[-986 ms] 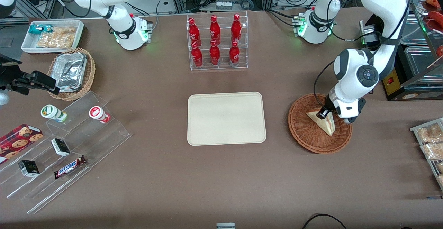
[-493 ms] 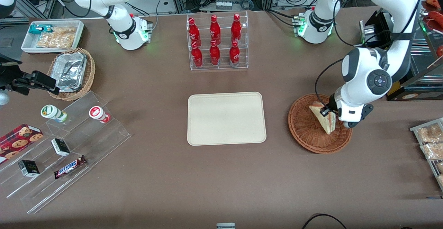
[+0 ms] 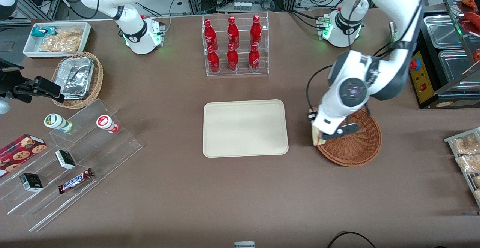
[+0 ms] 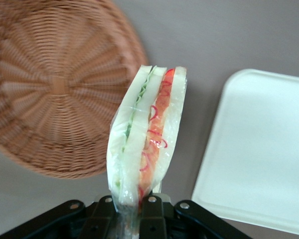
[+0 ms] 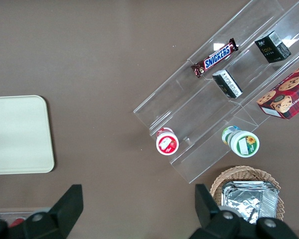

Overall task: Place sandwich from basket to tray
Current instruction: 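Lift the sandwich and carry it over the cream tray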

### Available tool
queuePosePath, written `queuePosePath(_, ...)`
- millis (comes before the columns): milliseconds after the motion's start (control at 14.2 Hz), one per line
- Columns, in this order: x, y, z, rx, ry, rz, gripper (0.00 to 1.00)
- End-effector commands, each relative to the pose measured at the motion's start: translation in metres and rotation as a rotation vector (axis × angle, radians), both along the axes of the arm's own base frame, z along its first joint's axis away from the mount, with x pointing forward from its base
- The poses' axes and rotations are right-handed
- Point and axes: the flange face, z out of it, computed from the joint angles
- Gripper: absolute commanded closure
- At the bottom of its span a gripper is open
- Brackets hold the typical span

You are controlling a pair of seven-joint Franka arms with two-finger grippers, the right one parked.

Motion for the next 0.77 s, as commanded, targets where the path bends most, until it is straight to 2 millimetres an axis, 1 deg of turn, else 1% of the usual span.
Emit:
queuePosePath(0, 0.013, -0.046, -0.005, 0.006, -0.019, -0.036, 0.96)
queuePosePath(211, 0.001, -0.111, -0.026, 0.01, -0.031, -0.031, 0.97)
queuePosePath(282, -0.002, -0.127, -0.031, 0.009, -0.037, -0.017, 0.97)
queuePosePath(423, -0.017, -0.165, -0.037, 0.015, -0.052, 0.01, 0.98)
queuePosePath(563, -0.026, -0.192, -0.046, 0.026, -0.068, 0.025, 0.99)
queuePosePath(634, -0.032, -0.202, -0.051, 0.045, -0.081, 0.039, 0.99)
queuePosePath(704, -0.042, -0.212, -0.052, 0.061, -0.096, 0.046, 0.99)
